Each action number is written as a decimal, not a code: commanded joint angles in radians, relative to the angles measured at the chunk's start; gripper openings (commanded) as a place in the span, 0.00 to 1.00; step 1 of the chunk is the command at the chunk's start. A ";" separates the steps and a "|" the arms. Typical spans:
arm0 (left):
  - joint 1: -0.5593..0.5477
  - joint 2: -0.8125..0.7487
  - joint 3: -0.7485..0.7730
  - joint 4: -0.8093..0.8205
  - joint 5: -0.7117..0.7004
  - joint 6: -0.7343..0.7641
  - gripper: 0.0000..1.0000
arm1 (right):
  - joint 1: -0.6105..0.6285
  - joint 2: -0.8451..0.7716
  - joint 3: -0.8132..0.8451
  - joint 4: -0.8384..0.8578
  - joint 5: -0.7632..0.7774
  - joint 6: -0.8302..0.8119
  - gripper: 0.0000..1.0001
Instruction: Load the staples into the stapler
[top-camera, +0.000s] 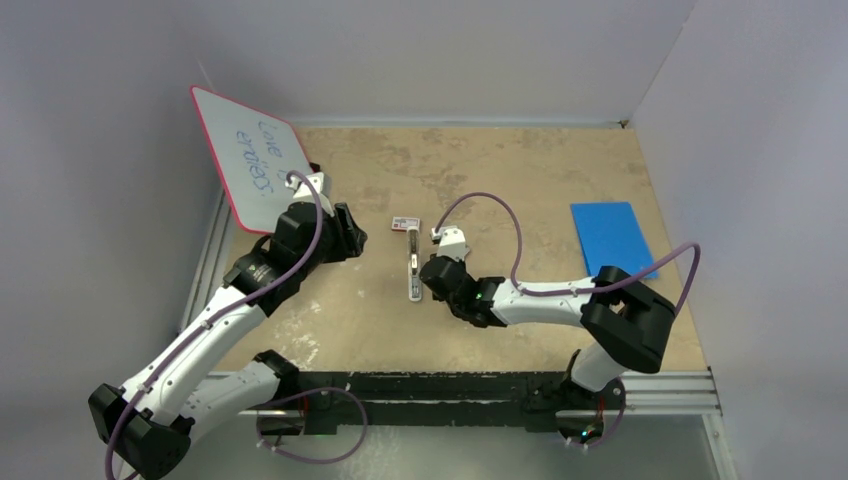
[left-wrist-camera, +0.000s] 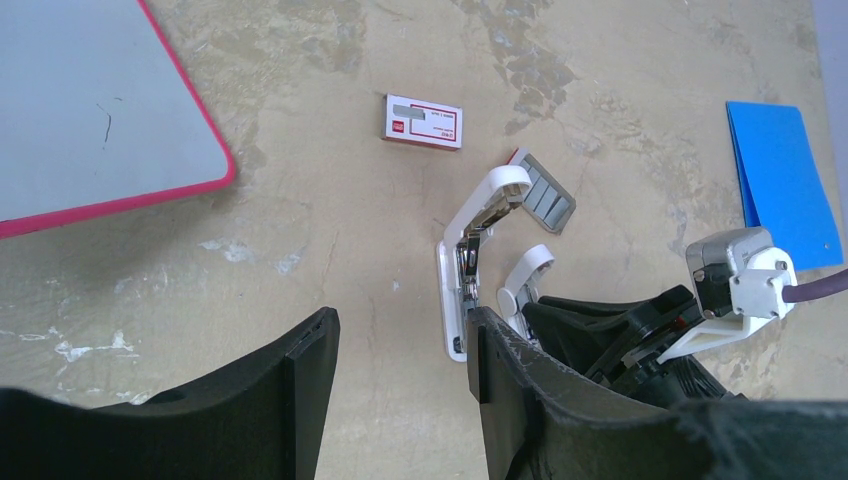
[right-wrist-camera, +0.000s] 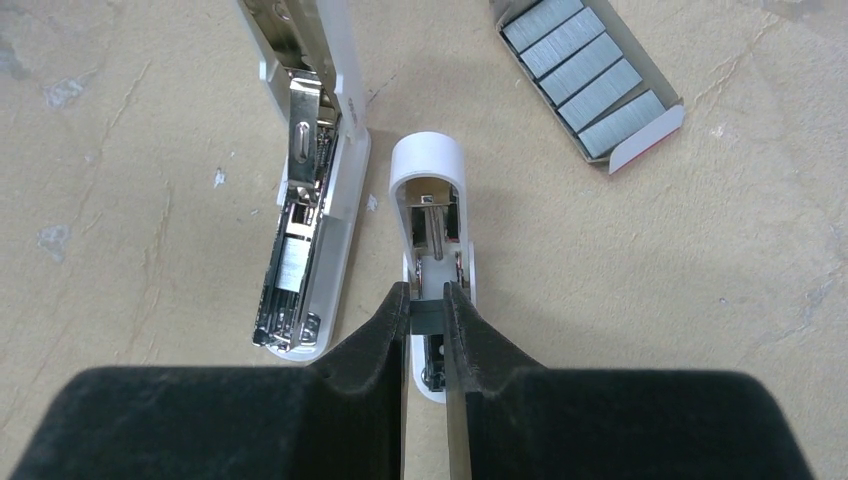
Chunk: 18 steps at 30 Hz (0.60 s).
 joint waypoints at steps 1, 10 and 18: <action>0.006 -0.001 0.009 0.012 -0.015 0.006 0.50 | -0.003 -0.001 -0.004 0.043 0.011 -0.027 0.16; 0.006 0.003 0.008 0.012 -0.010 0.004 0.50 | -0.003 0.004 -0.013 0.041 0.021 -0.042 0.15; 0.007 0.004 0.008 0.012 -0.010 0.004 0.50 | -0.003 0.011 -0.029 0.050 0.013 -0.031 0.15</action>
